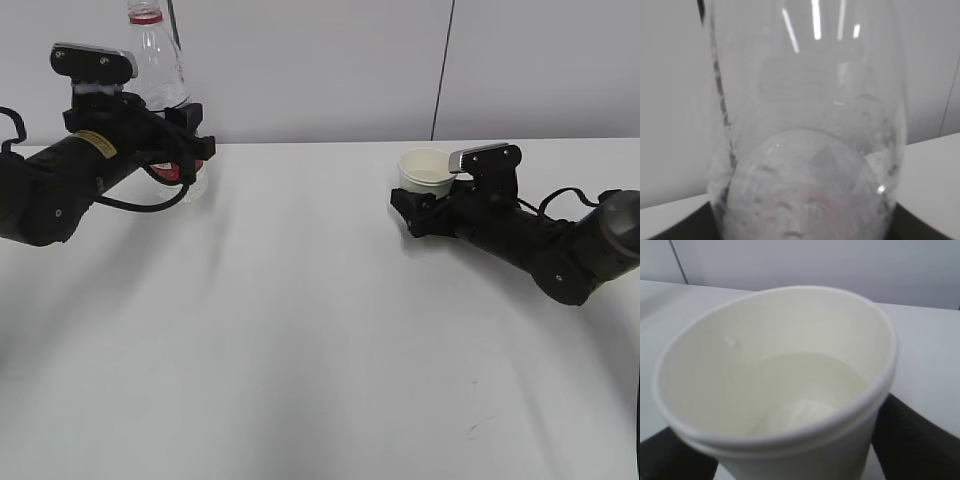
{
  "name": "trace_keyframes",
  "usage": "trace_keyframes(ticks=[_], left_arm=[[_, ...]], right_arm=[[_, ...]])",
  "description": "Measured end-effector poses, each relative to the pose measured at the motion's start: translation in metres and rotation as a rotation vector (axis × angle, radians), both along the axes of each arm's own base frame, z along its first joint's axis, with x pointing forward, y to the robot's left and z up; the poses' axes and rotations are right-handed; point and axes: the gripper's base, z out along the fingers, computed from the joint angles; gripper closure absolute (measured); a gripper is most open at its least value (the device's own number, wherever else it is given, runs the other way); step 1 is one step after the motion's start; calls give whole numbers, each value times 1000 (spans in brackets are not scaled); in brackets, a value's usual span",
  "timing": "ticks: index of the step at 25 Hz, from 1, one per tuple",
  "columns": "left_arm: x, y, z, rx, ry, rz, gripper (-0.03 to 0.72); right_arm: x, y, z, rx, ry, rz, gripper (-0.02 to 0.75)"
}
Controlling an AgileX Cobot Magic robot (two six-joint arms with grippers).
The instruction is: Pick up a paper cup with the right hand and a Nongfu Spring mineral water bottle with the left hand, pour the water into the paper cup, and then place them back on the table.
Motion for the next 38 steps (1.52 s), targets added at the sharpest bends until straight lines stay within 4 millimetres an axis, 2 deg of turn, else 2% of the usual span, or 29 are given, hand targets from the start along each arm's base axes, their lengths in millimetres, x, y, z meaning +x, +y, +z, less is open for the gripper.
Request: trace_keyframes(ticks=[22, 30, 38], left_arm=[[0, 0, 0, 0, 0, 0, 354], [0, 0, 0, 0, 0, 0, 354], [0, 0, 0, 0, 0, 0, 355]], right_arm=[[-1, 3, 5, -12, -1, 35, 142], [-13, 3, 3, 4, 7, 43, 142], [-14, 3, 3, 10, 1, 46, 143]])
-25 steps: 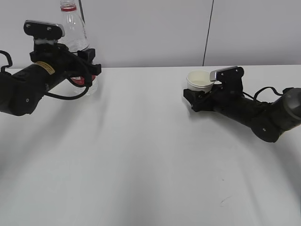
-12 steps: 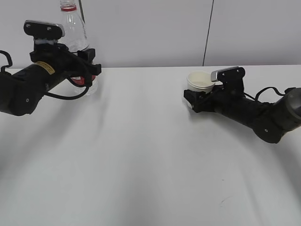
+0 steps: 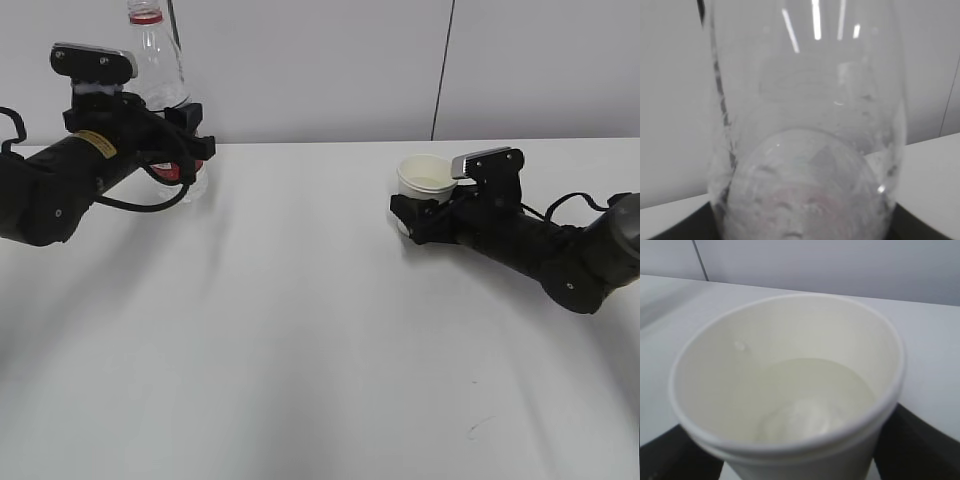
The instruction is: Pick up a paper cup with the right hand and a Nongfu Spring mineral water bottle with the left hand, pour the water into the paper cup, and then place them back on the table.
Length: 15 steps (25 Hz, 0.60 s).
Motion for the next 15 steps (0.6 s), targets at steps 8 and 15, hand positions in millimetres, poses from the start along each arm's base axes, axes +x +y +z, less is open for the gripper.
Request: trace_keyframes(ticks=[8, 15], left_arm=[[0, 0, 0, 0, 0, 0, 355], [0, 0, 0, 0, 0, 0, 355]], right_arm=[[0, 0, 0, 1, 0, 0, 142], [0, 0, 0, 2, -2, 1, 140]])
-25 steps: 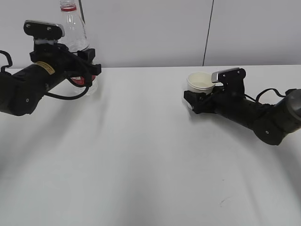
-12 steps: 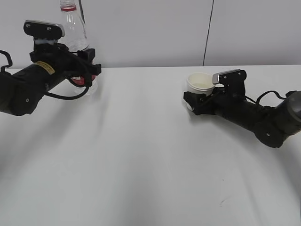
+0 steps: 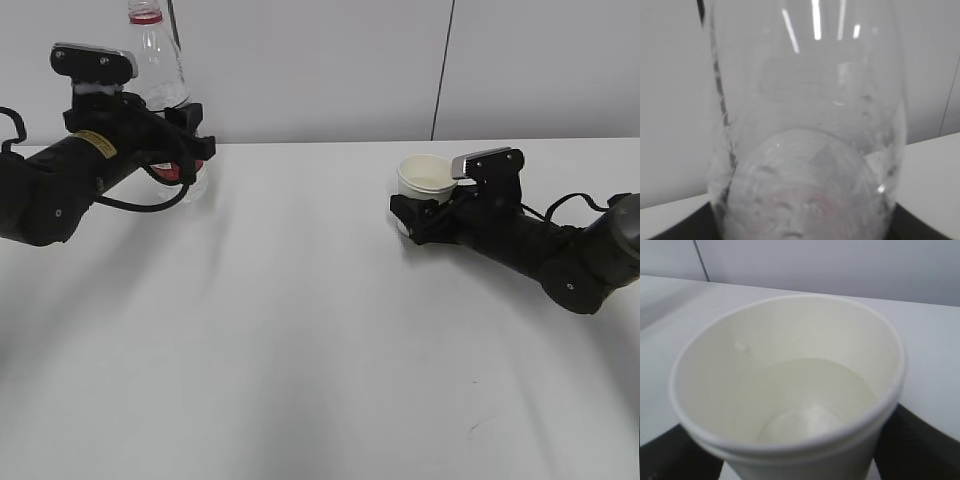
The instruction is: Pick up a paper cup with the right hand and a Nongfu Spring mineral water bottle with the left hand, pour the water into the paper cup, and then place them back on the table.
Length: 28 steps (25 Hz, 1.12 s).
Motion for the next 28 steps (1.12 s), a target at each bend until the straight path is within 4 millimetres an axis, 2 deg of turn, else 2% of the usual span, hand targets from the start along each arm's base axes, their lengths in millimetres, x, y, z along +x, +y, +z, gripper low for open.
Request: trace_keyframes(ticks=[10, 17, 28], left_arm=[[0, 0, 0, 1, 0, 0, 355], [0, 0, 0, 1, 0, 0, 355], [0, 0, 0, 1, 0, 0, 355]], right_arm=[[0, 0, 0, 0, 0, 0, 149], [0, 0, 0, -2, -1, 0, 118], [-4, 0, 6, -6, -5, 11, 117]])
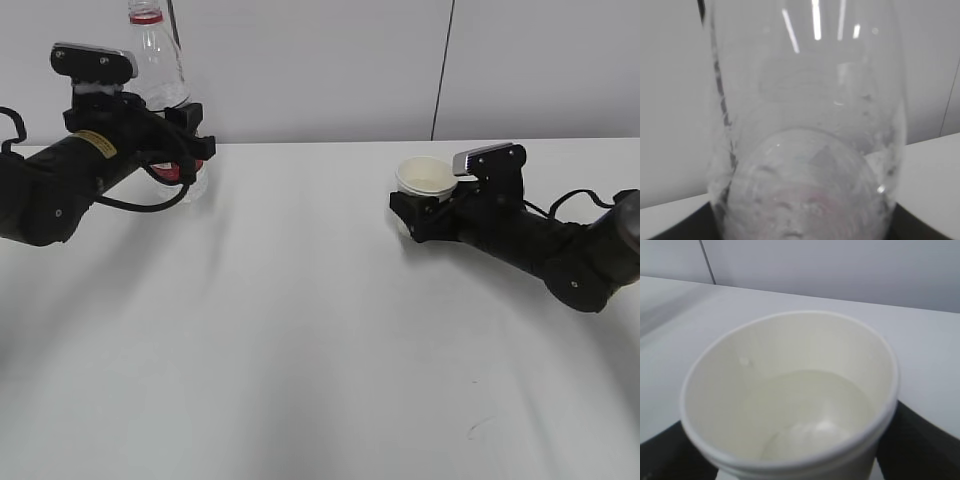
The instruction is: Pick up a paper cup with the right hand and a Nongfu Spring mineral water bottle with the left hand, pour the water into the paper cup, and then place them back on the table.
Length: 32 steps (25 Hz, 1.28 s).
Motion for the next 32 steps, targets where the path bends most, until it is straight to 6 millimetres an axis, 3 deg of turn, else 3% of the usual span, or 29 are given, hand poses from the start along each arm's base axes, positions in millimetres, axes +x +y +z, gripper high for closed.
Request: trace_keyframes(ticks=[19, 32], left_arm=[[0, 0, 0, 0, 0, 0, 356], [0, 0, 0, 0, 0, 0, 356]], right_arm=[[-19, 0, -10, 23, 32, 9, 118], [-39, -4, 2, 25, 31, -20, 118]])
